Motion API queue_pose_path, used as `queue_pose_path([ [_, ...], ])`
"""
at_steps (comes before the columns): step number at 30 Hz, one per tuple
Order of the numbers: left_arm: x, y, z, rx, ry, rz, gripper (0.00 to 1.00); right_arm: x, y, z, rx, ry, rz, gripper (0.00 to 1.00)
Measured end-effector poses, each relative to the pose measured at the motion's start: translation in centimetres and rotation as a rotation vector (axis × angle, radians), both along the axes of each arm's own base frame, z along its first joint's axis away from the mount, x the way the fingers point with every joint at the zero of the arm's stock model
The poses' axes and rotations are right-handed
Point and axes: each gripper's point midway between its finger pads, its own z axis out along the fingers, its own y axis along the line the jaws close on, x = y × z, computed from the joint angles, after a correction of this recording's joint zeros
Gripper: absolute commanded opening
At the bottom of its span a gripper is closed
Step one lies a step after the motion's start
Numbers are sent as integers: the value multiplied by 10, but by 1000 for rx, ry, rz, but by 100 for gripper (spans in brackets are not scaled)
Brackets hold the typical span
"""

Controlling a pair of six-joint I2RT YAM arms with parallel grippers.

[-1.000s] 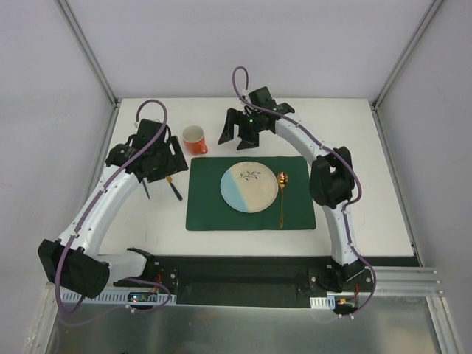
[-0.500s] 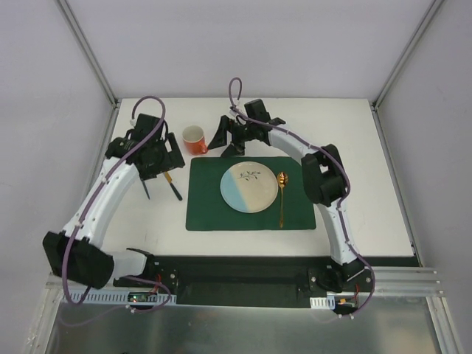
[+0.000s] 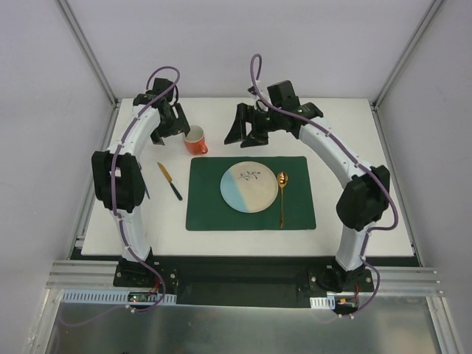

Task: Set the dinner table for one person
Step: Move the cup to the center of the board.

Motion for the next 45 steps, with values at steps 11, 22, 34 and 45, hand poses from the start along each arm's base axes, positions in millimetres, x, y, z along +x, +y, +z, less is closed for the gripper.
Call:
queue_pose_path([
  [11, 36, -15, -37, -33, 16, -74, 79, -46, -36, -32, -143, 81, -3, 89],
  [22, 55, -23, -56, -46, 1, -144, 0, -57, -49, -54, -217, 108, 19, 89],
  [34, 61, -40, -56, -104, -11, -197, 1, -74, -64, -69, -269, 139, 12, 89],
  [45, 57, -111, -58, -238, -8, -364, 14, -77, -71, -75, -300, 137, -8, 89],
])
